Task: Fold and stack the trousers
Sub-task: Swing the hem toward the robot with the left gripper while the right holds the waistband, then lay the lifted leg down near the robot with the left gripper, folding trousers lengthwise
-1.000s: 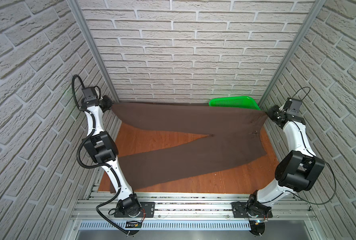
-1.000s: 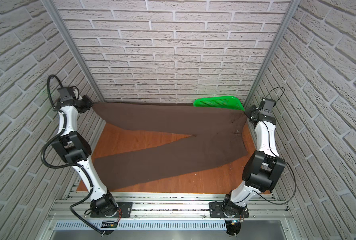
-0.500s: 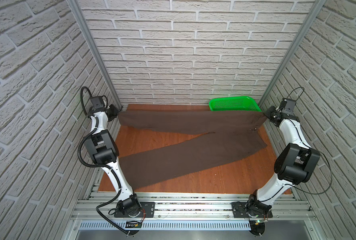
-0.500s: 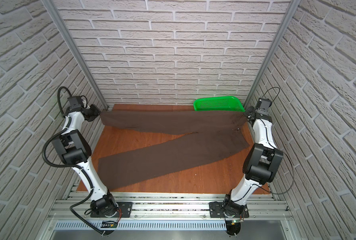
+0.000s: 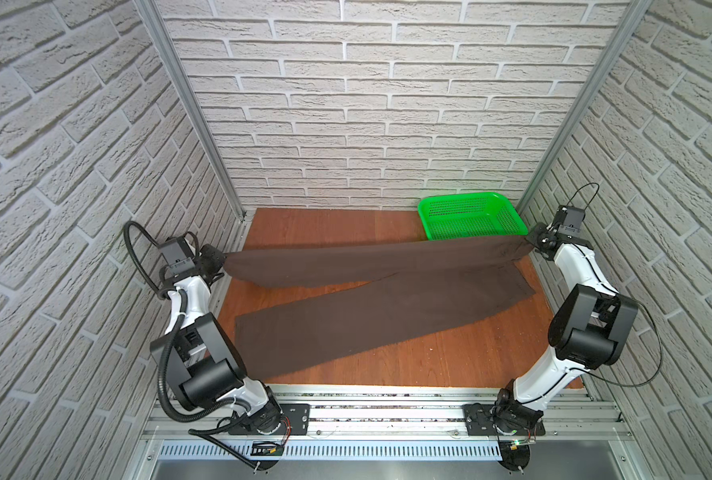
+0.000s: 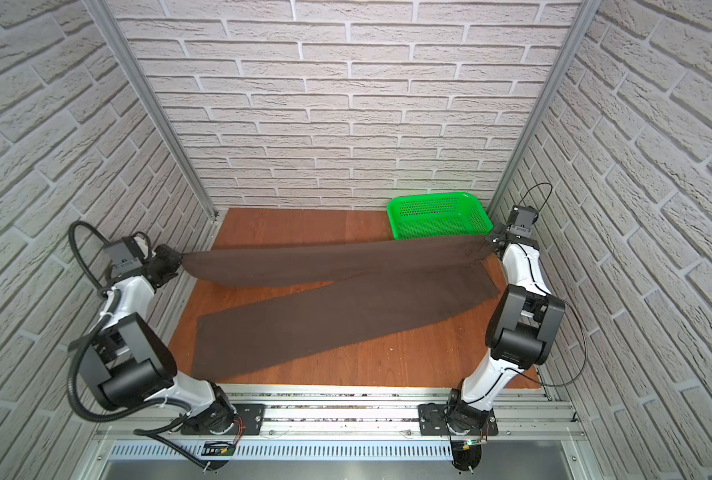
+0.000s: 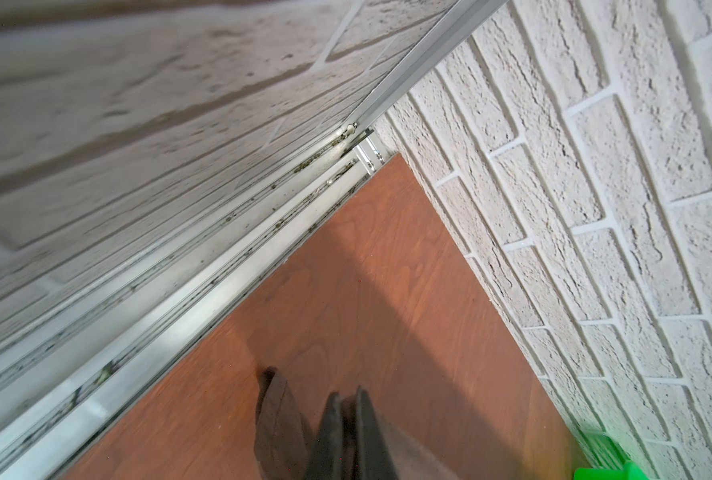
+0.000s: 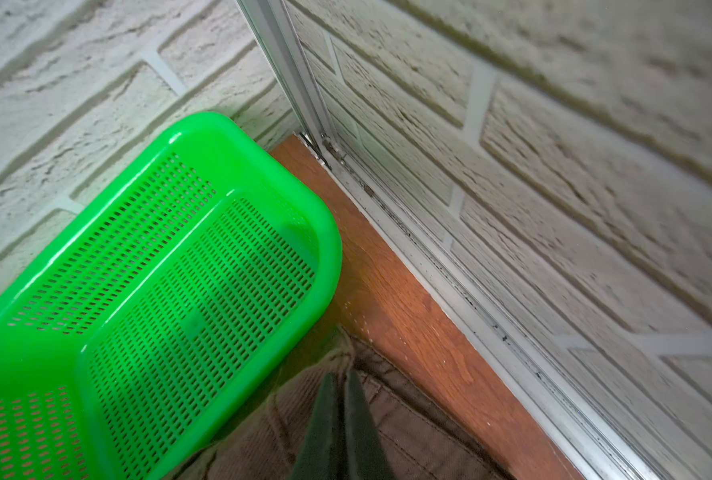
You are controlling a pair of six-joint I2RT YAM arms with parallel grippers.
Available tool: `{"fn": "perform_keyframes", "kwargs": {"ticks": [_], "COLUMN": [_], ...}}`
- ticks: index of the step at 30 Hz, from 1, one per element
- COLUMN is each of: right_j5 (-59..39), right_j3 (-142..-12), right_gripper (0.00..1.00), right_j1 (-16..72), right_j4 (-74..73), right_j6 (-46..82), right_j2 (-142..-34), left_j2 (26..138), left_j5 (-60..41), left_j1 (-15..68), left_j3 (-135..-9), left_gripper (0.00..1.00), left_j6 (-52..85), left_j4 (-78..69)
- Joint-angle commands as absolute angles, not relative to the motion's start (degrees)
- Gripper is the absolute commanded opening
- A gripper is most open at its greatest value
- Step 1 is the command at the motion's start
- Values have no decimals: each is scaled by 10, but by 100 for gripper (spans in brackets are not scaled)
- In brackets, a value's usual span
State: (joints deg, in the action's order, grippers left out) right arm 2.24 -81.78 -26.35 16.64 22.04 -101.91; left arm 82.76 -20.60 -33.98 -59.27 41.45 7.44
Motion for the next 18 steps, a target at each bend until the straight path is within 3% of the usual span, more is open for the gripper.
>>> {"fn": "perform_keyframes", "kwargs": {"ticks": [1,8,18], "right_j5": [60,92,160], "right_j3": [-799,-771,-729], "right_gripper": [6,6,6], "right_j1": [-272,-275,-276], "right_j4": [114,119,141], "right_j6": [214,207,216], "right_j2": [-1007,-996,-979], "left_j2": [758,659,573], "left_j5": [-189,-202,-196], "left_j1": [-378,-463,-469], "left_j3": [-542,-435,-373], "left_gripper": [0,0,0], "left_j6": [440,472,459], "left_j4": [30,50,122]}}
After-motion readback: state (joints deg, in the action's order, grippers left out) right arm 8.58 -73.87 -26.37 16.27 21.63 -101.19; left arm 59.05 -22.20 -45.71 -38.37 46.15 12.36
